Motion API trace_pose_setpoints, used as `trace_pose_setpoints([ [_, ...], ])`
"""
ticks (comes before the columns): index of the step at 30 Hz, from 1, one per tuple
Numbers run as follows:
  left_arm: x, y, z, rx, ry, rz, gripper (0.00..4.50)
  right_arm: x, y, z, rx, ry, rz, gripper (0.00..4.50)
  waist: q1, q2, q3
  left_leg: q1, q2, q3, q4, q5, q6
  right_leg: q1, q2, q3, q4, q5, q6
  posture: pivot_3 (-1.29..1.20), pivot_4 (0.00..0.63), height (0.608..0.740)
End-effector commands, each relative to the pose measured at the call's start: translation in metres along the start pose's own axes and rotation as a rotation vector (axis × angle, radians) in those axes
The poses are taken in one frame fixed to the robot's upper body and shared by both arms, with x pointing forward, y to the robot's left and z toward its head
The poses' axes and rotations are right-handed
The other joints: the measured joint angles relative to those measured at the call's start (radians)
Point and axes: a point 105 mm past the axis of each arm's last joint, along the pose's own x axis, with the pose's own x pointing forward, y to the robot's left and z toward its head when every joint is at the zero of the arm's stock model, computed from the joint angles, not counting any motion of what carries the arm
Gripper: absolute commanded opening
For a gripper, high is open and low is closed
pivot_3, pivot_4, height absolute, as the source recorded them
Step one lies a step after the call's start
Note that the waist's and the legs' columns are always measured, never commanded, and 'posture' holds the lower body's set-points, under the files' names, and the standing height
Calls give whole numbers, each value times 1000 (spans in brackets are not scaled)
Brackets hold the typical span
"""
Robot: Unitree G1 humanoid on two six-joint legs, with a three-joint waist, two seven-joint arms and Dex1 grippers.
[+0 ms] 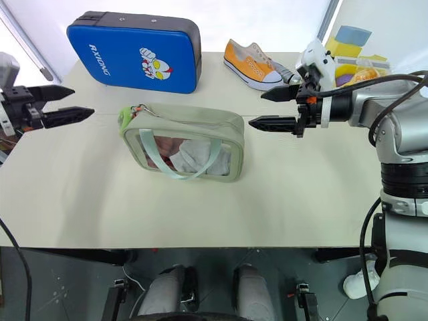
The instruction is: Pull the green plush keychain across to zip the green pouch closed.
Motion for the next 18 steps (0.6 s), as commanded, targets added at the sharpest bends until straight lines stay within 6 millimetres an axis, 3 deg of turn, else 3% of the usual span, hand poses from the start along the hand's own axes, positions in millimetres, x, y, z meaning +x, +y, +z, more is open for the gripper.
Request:
trace_pose_setpoints([
  [1,-10,3,20,63,-67,39,4344,-7,2,14,-55,-23,-14,4500,0,0,0,0,0,0,0,0,0,0,0,0,0,0,0,0,150,740],
  [9,-12,7,21,43,-73,58,4344,-4,16,14,-70,-27,41,4500,0,0,0,0,0,0,0,0,0,0,0,0,0,0,0,0,150,740],
  [15,-8,4,16,44,-55,45,4344,21,43,10,-101,-23,98,4500,-2,0,0,0,0,0,0,0,0,0,0,0,0,0,0,0,150,740],
  [18,0,4,15,51,-69,46,4344,35,44,1,-114,-17,82,4500,0,0,0,0,0,0,0,0,0,0,0,0,0,0,0,0,150,740],
])
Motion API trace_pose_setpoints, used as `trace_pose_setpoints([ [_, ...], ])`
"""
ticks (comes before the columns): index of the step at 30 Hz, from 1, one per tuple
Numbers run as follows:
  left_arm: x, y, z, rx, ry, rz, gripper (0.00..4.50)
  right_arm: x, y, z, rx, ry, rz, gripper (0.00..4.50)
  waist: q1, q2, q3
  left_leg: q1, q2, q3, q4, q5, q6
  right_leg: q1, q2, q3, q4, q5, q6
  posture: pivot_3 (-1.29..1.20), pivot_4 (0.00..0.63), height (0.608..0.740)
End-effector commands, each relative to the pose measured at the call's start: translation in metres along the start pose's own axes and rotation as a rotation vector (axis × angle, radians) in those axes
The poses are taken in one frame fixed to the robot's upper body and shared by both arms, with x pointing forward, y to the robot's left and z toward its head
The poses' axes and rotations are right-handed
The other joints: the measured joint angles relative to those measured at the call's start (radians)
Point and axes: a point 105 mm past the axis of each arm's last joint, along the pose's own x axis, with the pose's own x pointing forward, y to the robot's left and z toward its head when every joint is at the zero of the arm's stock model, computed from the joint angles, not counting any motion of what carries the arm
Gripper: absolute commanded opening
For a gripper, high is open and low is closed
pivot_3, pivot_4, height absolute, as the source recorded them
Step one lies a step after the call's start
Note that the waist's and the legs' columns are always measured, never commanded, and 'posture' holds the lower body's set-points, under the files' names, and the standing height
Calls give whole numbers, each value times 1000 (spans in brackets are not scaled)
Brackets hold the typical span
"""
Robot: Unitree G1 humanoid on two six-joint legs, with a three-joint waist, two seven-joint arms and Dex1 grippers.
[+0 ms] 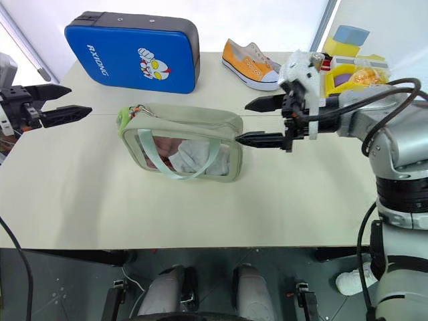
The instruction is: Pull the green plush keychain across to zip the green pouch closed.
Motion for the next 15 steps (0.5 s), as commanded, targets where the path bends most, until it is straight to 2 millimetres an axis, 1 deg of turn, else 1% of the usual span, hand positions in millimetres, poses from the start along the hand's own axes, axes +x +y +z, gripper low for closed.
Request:
trace_pose_setpoints([
  [1,5,1,13,55,-64,24,4344,12,1,-4,-46,-1,-21,4500,2,0,0,0,0,0,0,0,0,0,0,0,0,0,0,0,150,740],
  [3,13,1,14,49,-85,35,4500,18,-2,-10,-52,8,-28,3977,6,0,0,0,0,0,1,0,0,0,0,0,0,0,0,0,150,740],
  [4,16,-1,15,45,-91,27,4500,20,-3,-13,-56,13,-32,3688,7,0,0,0,-1,0,1,0,0,1,0,0,0,0,0,0,150,740],
  [7,22,-8,12,49,-88,4,4500,25,2,-18,-66,24,-9,2071,4,0,0,-1,-1,0,1,0,0,0,0,0,0,0,0,0,150,740],
  [8,23,-10,10,49,-84,0,4500,26,4,-19,-70,28,0,1607,4,0,0,-1,-1,0,1,0,0,0,0,0,0,0,0,0,150,740],
  [9,24,-10,8,47,-80,-3,4500,27,7,-22,-74,35,10,949,4,0,0,-1,-1,0,1,0,0,0,0,0,0,0,0,0,150,740],
  [11,28,-12,3,38,-73,-5,4500,29,10,-26,-77,46,23,22,2,0,0,-1,-1,0,1,0,0,0,0,0,0,0,0,0,150,740],
  [15,37,-11,-12,0,-54,-13,4500,32,11,-30,-87,58,26,22,-1,-1,0,0,0,0,1,0,0,0,1,0,0,0,0,0,150,740],
])
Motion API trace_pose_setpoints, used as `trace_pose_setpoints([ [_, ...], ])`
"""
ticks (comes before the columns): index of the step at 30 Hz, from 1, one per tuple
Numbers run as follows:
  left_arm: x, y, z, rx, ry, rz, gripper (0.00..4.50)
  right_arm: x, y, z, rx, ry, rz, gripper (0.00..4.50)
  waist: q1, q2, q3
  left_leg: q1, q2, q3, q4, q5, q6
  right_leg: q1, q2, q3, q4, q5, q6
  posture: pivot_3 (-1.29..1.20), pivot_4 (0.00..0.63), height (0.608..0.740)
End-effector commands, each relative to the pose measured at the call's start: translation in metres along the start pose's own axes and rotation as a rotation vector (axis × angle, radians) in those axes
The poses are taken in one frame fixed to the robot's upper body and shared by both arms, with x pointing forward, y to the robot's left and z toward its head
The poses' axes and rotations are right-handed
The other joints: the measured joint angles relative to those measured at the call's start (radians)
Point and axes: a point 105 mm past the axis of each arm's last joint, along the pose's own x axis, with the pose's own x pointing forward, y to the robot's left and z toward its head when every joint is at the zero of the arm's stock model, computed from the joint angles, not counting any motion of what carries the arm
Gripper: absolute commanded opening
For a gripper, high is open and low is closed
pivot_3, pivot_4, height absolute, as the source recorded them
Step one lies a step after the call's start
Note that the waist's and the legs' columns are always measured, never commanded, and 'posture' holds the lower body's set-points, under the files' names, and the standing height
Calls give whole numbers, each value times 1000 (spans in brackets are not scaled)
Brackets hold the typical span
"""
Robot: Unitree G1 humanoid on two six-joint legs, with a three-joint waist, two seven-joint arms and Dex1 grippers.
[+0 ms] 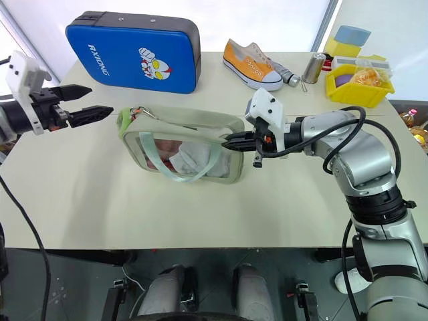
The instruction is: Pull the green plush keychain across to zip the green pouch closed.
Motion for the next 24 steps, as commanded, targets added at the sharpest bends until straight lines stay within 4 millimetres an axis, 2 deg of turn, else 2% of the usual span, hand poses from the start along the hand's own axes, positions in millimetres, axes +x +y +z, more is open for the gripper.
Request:
trace_pose_setpoints([
  [1,3,2,-3,15,-1,8,4500,2,3,3,-40,5,12,22,1,0,0,0,0,0,0,0,0,0,0,0,0,0,0,0,150,740],
  [5,17,-3,-14,14,19,-27,4500,4,2,2,-52,8,18,22,1,0,-1,1,0,0,0,0,0,1,0,0,0,0,0,0,150,740],
  [9,26,3,-22,37,32,5,4500,7,2,4,-54,-2,21,22,1,-1,-1,1,0,0,0,0,0,1,0,0,0,0,0,0,150,740],
  [12,27,8,-28,47,46,22,3691,10,3,5,-56,-7,21,0,-2,-1,-1,1,0,0,0,0,0,1,1,0,0,0,0,0,150,740],
  [13,27,9,-29,43,43,22,3248,10,3,5,-56,-9,22,0,-3,-1,-1,1,0,0,0,0,0,1,1,0,0,0,0,0,150,740],
  [19,32,9,-27,19,4,11,30,11,3,6,-57,-15,20,0,-2,-1,-1,1,0,0,0,0,0,1,0,0,0,0,0,0,150,740],
  [22,35,7,-27,18,-1,8,30,12,2,6,-57,-17,18,0,-2,-1,-1,1,0,0,0,0,0,1,0,0,0,0,0,0,150,740],
  [24,35,8,-18,-2,-29,5,30,13,1,7,-60,-19,13,0,-2,-1,-1,1,0,0,0,0,0,1,1,0,1,0,0,0,150,740],
])
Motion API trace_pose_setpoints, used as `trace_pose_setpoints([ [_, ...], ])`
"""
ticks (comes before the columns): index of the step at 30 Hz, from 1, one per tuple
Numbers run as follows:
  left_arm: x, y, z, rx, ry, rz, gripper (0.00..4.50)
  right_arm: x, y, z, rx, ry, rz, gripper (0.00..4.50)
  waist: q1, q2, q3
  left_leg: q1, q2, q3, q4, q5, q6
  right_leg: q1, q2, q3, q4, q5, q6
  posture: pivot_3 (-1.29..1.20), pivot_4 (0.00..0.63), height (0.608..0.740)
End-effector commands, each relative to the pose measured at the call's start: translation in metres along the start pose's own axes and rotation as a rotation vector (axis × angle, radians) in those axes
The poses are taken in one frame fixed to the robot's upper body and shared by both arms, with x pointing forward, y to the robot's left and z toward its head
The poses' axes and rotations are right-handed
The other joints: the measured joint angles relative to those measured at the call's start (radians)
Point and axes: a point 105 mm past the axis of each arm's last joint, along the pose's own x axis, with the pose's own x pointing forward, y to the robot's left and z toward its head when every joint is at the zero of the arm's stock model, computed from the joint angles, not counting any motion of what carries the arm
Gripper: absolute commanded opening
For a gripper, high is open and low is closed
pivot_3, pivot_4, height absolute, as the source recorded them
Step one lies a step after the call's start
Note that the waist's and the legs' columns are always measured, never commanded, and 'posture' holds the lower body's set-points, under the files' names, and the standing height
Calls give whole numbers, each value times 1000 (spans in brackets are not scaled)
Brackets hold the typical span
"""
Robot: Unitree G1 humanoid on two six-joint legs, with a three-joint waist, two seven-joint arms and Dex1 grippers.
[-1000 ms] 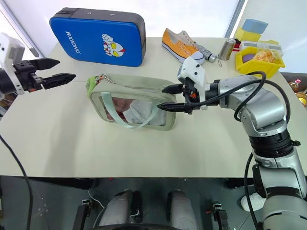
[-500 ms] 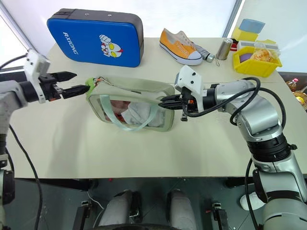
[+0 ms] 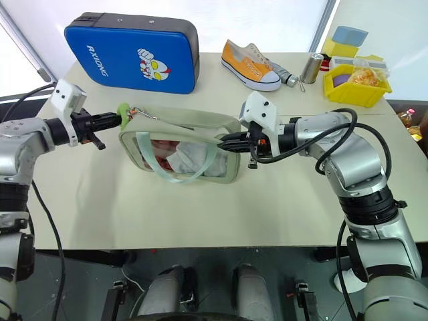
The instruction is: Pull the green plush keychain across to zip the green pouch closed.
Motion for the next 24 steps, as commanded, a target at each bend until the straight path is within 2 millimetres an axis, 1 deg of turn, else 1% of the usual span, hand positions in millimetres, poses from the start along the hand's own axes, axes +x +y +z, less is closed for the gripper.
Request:
trace_pose_setpoints([
  [1,-8,4,36,10,-104,5,30,5,2,6,-24,-13,13,0,0,0,0,0,0,0,0,0,0,0,0,0,0,0,0,0,150,740],
  [3,-12,0,53,-6,-145,-35,30,5,0,6,-27,-15,5,0,1,0,0,0,0,0,0,0,0,0,0,0,0,0,0,0,150,740],
  [4,-14,-2,58,-9,-154,-50,30,5,0,6,-29,-15,3,0,1,0,0,0,0,0,0,0,0,0,0,0,0,0,0,0,150,740],
  [6,-16,-15,78,3,-192,-128,30,6,-1,6,-30,-16,1,0,0,0,0,0,0,0,0,0,0,0,0,0,0,0,0,0,150,740],
  [8,-11,-33,93,26,-222,-199,30,6,-1,6,-27,-20,-1,0,2,0,0,0,0,0,0,0,0,0,0,0,0,0,0,0,150,740],
  [9,-7,-39,94,41,-220,-217,30,7,-1,6,-25,-23,-3,0,2,0,0,0,0,0,0,0,0,0,0,0,0,0,0,0,150,740],
  [11,4,-50,90,109,-189,-229,30,9,-1,6,-23,-27,-3,0,2,0,0,0,0,0,0,0,0,1,0,0,0,0,0,0,150,740],
  [13,17,-54,81,196,-143,-197,30,10,-1,6,-20,-30,-5,0,1,0,0,1,0,0,0,0,0,1,0,0,0,0,0,0,150,740],
  [16,26,-60,76,213,-147,-198,30,11,-1,4,-9,-31,-12,0,-1,0,0,1,0,0,0,0,-1,1,1,0,0,0,0,0,150,740],
  [19,27,-60,79,231,-166,-196,935,11,-2,2,-2,-29,-21,0,0,0,0,1,0,0,0,0,-1,1,1,0,0,0,0,0,150,740],
  [20,25,-58,84,235,-175,-191,1393,10,-2,2,0,-29,-25,0,0,0,0,1,0,0,0,0,-1,1,1,0,0,0,0,0,150,740],
  [22,22,-54,92,246,-184,-178,2558,10,-4,1,2,-28,-33,0,1,0,0,1,0,0,0,0,0,1,1,0,0,0,0,0,150,740],
  [23,18,-50,98,250,-186,-169,2983,10,-4,1,3,-28,-36,0,1,0,0,1,0,0,0,0,0,1,1,0,0,0,0,0,150,740],
  [24,14,-48,102,254,-185,-164,3582,10,-5,1,3,-28,-39,0,0,0,0,1,0,0,0,0,0,1,1,0,0,0,0,0,150,740],
])
